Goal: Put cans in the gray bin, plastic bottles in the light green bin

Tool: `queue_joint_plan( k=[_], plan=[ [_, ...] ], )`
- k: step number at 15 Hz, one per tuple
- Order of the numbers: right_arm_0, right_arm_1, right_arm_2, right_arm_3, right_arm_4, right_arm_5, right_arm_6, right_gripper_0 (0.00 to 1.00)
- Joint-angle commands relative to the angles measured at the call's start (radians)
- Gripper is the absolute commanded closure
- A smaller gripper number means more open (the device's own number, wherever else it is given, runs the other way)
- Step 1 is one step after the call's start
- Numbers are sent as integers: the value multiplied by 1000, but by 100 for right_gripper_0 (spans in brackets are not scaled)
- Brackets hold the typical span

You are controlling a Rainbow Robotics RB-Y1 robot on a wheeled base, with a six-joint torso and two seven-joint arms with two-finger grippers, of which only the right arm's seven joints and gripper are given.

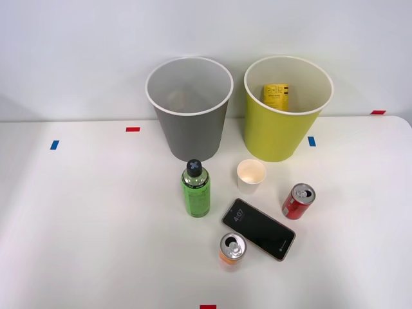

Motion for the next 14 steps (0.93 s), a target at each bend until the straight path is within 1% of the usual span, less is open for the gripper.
queue_joint_plan(
  k=[1,14],
  plan=[
    [0,0,0,0,0,0,0,0],
    [0,0,0,0,0,0,0,0]
  ],
)
